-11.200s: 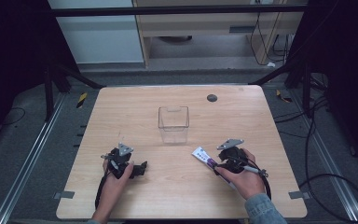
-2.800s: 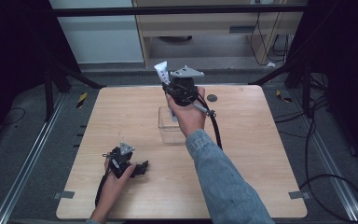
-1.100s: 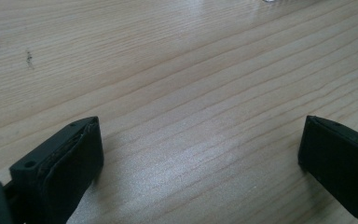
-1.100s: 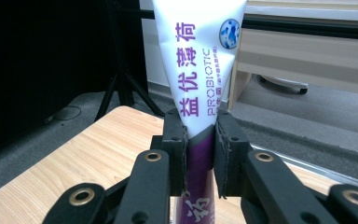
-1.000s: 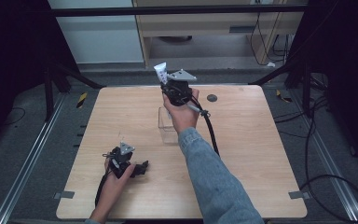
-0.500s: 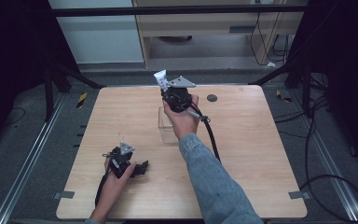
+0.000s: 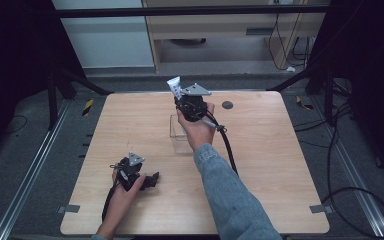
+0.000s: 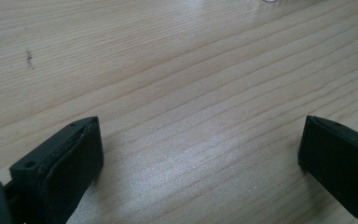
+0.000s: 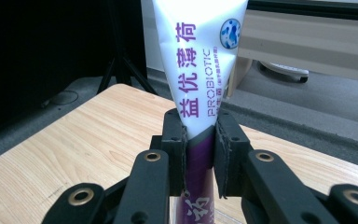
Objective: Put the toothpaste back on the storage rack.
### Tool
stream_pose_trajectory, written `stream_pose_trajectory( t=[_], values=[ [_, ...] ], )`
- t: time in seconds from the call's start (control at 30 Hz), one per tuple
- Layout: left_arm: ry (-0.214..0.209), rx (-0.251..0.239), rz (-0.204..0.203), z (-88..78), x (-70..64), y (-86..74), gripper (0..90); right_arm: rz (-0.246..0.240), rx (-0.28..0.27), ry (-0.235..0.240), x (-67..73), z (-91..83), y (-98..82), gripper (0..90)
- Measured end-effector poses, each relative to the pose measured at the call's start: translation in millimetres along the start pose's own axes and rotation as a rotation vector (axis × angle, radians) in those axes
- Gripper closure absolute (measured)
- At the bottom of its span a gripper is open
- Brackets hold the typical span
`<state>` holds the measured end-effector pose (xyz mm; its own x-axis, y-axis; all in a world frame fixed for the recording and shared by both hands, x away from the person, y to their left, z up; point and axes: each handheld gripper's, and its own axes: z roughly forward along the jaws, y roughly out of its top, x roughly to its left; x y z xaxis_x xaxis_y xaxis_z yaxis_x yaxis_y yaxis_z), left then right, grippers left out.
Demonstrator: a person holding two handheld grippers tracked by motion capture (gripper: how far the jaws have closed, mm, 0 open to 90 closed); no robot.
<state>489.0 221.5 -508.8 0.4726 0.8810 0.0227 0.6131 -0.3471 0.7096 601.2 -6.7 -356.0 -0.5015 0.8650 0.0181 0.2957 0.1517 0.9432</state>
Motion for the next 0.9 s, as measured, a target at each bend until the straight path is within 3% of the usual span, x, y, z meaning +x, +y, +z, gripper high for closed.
stream_pose_trajectory(
  t=[0.9],
  values=[
    [0.0, -0.002, -0.005, 0.1, -0.3, -0.1, 0.0, -0.012, 0.045, -0.011, -5.6, 1.4, -16.3, 76.1]
  ],
)
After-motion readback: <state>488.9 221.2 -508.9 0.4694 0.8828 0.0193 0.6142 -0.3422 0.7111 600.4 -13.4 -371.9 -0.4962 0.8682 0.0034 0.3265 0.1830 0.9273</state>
